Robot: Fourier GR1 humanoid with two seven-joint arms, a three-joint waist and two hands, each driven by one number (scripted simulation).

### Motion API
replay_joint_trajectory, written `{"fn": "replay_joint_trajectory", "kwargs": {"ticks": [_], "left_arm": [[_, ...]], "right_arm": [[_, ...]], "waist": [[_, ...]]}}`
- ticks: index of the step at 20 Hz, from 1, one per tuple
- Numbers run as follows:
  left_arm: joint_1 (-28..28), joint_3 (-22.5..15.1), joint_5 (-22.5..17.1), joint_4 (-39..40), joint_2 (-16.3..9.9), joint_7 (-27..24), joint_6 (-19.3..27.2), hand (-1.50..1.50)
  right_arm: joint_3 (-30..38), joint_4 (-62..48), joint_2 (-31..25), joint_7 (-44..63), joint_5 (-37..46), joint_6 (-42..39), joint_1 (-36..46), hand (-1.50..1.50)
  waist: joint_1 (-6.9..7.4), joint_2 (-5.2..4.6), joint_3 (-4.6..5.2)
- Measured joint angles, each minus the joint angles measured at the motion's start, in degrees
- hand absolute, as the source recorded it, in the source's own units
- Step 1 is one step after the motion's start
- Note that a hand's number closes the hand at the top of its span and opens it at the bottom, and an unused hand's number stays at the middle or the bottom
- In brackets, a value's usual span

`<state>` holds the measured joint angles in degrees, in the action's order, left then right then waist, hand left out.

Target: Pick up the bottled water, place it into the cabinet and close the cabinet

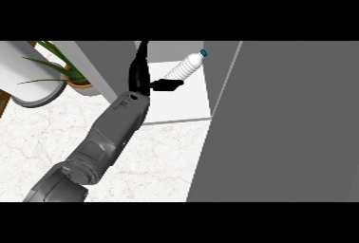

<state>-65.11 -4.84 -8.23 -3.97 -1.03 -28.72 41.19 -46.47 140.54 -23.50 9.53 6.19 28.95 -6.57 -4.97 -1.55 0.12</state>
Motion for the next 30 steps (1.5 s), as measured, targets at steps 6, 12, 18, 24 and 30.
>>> {"fn": "replay_joint_trajectory", "kwargs": {"ticks": [6,12,18,24,30], "left_arm": [[2.0,2.5,-2.7,-5.1,0.7,-6.8,-8.3,1.50],[3.0,5.0,-6.2,-8.7,0.8,-12.3,-18.7,1.50],[4.3,3.7,-9.5,-11.0,1.2,-12.6,-29.3,1.50],[6.7,-0.6,-12.6,-15.6,1.2,-10.1,-38.6,1.50],[13.1,-3.5,-15.8,-24.6,1.2,-7.2,-44.1,1.50]], "right_arm": [[-0.1,0.0,-0.2,-0.1,-0.4,0.0,-0.2,-1.50],[-0.3,0.2,-0.5,-0.3,-0.5,0.7,-0.9,-1.50],[-0.3,0.5,-0.7,0.8,-0.2,1.6,-0.6,-1.50],[0.9,0.8,-1.9,1.6,0.0,2.4,-0.8,-1.50],[1.3,1.0,-3.3,1.3,0.2,3.7,-1.5,-1.50]], "waist": [[0.42,0.24,0.03],[1.23,0.69,0.00],[2.11,1.00,0.06],[2.95,1.29,0.00],[4.83,2.10,-0.03]]}}
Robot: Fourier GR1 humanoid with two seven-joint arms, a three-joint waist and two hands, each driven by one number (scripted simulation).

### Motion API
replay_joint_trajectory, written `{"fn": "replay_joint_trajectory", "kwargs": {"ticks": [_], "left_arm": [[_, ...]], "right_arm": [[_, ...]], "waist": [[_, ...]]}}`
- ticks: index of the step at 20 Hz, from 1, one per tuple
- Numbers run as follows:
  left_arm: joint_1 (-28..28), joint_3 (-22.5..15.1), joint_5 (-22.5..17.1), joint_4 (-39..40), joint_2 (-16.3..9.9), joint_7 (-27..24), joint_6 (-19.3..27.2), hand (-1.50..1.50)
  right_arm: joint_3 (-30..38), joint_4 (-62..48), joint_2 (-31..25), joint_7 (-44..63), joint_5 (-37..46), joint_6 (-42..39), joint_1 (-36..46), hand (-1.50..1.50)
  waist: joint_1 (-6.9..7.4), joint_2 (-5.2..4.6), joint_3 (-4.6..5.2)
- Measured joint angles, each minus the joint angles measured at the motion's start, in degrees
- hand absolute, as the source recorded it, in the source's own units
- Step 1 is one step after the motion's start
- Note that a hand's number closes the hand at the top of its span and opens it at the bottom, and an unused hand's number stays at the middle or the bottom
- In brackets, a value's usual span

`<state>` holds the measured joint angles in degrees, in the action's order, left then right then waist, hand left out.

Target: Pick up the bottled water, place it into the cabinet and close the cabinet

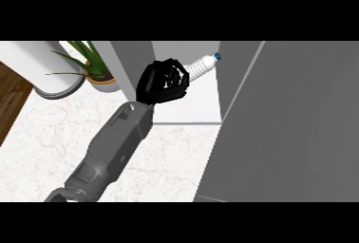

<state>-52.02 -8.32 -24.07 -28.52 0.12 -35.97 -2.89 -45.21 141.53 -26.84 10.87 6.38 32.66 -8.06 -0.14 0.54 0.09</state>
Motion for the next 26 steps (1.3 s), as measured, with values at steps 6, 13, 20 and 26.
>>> {"fn": "replay_joint_trajectory", "kwargs": {"ticks": [6,13,20,26], "left_arm": [[6.9,-3.9,-2.8,-10.5,-0.1,4.2,-2.6,1.50],[20.5,-7.4,-4.1,-24.9,-1.2,6.8,-3.0,1.50],[37.1,-7.5,-6.4,-41.6,-8.6,9.0,-3.6,1.50],[50.2,-6.6,-8.7,-57.1,-14.7,11.1,-3.9,1.50]], "right_arm": [[0.0,-0.1,-1.3,0.1,-0.2,0.2,0.4,-1.50],[-1.5,-0.1,-4.3,0.9,-0.8,-2.6,1.5,1.50],[-3.3,0.2,-5.6,3.7,-2.3,-6.8,4.7,1.50],[-3.7,-0.5,-3.4,8.7,-2.6,-8.3,9.6,1.50]], "waist": [[1.27,0.52,-0.12],[3.07,1.00,-0.19],[4.40,0.90,-0.04],[4.02,0.62,0.04]]}}
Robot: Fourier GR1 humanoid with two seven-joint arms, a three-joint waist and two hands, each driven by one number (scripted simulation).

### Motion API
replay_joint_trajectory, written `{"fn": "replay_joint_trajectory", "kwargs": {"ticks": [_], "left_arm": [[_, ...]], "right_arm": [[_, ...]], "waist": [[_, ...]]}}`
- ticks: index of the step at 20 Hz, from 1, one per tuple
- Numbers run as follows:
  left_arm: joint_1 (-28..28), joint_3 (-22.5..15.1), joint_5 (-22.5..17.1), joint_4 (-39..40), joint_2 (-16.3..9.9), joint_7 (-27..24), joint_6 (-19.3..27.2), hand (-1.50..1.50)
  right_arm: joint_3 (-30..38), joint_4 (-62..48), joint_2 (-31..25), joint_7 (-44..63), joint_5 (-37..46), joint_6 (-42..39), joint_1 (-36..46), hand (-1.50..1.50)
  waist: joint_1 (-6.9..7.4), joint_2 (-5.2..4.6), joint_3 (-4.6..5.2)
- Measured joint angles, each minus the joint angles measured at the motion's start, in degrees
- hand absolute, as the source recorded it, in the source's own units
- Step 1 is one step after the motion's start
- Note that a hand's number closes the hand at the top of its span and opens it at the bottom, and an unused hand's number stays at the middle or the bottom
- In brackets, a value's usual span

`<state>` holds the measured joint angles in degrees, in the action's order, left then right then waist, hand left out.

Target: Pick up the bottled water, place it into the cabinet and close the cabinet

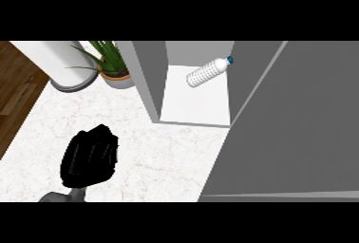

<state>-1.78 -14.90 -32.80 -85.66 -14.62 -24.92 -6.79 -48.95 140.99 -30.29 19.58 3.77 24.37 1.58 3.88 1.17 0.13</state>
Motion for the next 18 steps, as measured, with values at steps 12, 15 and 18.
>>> {"fn": "replay_joint_trajectory", "kwargs": {"ticks": [12,15,18], "left_arm": [[22.6,8.4,-7.8,-22.2,-10.7,1.6,-4.8,1.50],[26.6,11.3,-9.7,-24.4,-12.1,1.1,-7.0,1.50],[29.6,14.1,-11.9,-24.8,-13.1,0.7,-10.1,1.50]], "right_arm": [[1.5,-7.4,21.4,18.5,4.5,1.0,22.3,1.50],[6.3,-13.2,25.9,19.7,2.6,0.9,28.4,1.50],[12.4,-18.7,28.2,19.3,-0.9,-0.4,33.1,1.50]], "waist": [[-1.55,-0.69,0.02],[-1.71,-0.92,-0.02],[-1.94,-1.08,-0.05]]}}
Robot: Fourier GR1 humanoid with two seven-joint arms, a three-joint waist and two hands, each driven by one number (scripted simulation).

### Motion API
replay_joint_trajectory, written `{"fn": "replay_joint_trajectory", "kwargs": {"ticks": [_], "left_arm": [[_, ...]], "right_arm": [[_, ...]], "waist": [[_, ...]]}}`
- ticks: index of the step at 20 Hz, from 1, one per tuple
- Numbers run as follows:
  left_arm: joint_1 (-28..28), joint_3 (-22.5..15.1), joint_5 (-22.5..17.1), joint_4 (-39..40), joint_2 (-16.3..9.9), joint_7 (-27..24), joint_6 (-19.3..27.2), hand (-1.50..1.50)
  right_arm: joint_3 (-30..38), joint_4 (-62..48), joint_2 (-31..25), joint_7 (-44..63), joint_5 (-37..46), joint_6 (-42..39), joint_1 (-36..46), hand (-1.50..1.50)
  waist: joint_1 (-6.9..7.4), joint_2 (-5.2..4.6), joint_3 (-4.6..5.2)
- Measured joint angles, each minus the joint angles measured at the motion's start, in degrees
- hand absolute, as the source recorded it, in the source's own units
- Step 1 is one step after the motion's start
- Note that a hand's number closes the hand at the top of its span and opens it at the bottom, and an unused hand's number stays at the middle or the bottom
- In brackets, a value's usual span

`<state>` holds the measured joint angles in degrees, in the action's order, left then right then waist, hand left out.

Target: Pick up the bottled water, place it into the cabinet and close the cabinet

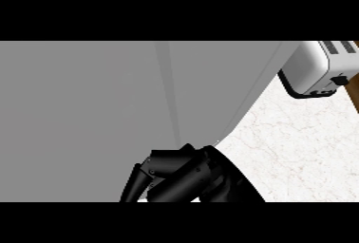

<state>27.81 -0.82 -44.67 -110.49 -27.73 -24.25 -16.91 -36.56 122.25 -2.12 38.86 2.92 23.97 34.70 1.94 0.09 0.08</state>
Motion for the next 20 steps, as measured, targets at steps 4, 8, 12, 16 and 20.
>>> {"fn": "replay_joint_trajectory", "kwargs": {"ticks": [4,8,12,16,20], "left_arm": [[2.2,2.6,-1.3,0.0,-0.2,-0.1,-2.6,1.50],[3.8,5.6,-3.1,0.4,-0.8,0.2,-5.6,1.50],[4.8,8.9,-5.6,-0.1,-1.6,2.0,-7.4,1.50],[3.4,9.6,-5.3,1.6,-0.7,2.9,-8.1,1.50],[4.4,11.0,-6.3,0.6,-0.8,4.1,-9.0,1.50]], "right_arm": [[5.5,-9.1,1.3,-2.7,-3.6,-2.1,5.6,1.50],[10.9,-17.9,1.9,-7.6,-7.6,-5.4,8.8,1.50],[14.2,-25.9,2.0,-11.5,-9.4,-8.2,11.6,1.50],[18.2,-34.7,2.1,-15.4,-11.7,-10.9,15.4,1.50],[20.3,-39.8,2.1,-18.9,-13.6,-14.9,16.7,1.50]], "waist": [[-0.29,-0.09,-0.02],[-0.47,-0.15,-0.04],[-0.61,-0.14,-0.06],[-0.77,0.02,-0.10],[-0.68,1.08,-0.27]]}}
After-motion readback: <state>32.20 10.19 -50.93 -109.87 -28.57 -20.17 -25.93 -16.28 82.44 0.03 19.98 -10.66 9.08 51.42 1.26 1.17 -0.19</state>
